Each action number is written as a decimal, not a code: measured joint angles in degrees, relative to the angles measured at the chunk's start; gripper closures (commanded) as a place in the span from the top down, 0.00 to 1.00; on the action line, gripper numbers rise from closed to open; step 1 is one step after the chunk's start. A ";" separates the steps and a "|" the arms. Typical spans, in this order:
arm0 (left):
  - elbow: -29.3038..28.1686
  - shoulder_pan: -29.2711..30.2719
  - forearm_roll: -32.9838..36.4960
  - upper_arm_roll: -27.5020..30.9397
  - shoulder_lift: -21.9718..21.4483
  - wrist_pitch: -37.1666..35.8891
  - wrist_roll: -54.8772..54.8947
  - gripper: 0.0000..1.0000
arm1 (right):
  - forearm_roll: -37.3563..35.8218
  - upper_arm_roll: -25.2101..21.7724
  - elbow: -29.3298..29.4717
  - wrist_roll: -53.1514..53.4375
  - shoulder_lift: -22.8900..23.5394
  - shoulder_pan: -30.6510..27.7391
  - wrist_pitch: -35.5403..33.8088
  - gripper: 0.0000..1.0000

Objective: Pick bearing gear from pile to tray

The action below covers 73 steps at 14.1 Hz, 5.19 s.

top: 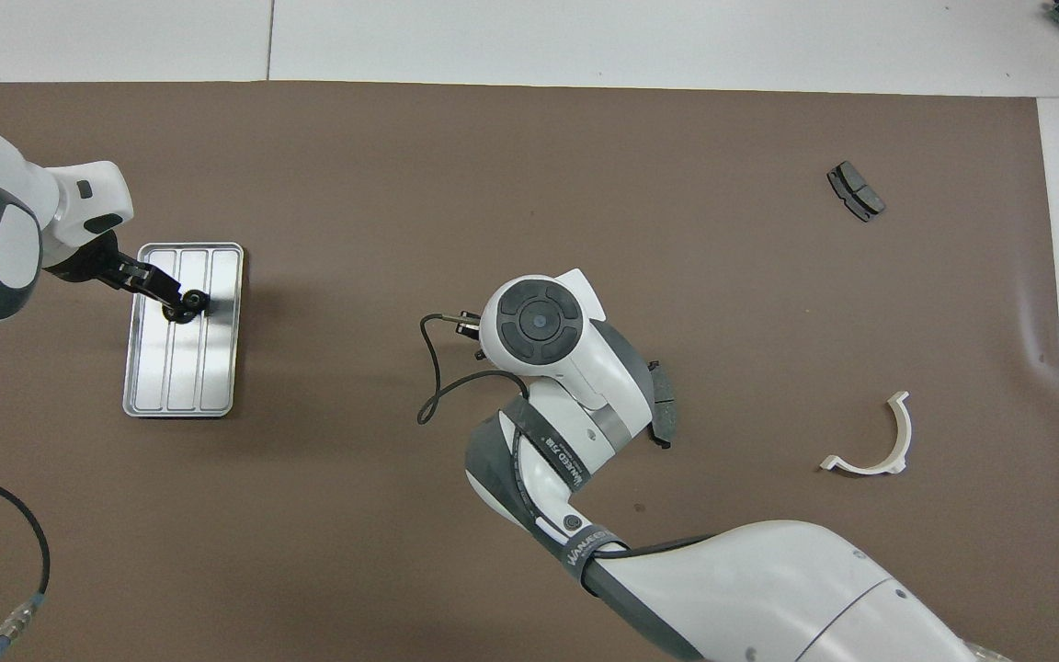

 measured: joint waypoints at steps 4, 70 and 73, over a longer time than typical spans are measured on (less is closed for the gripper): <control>1.39 -1.84 -0.23 -0.87 -0.07 -0.04 -3.68 0.86 | -0.53 -0.54 0.49 -2.72 -1.51 -3.36 -1.13 1.00; -3.54 2.38 -3.74 1.89 0.56 2.68 13.54 0.80 | 4.04 -0.49 1.33 -46.10 -30.69 -31.53 -41.63 1.00; -3.52 2.16 -3.74 1.24 0.66 2.72 13.80 0.89 | 4.04 -0.49 1.33 -46.10 -30.69 -31.53 -41.63 1.00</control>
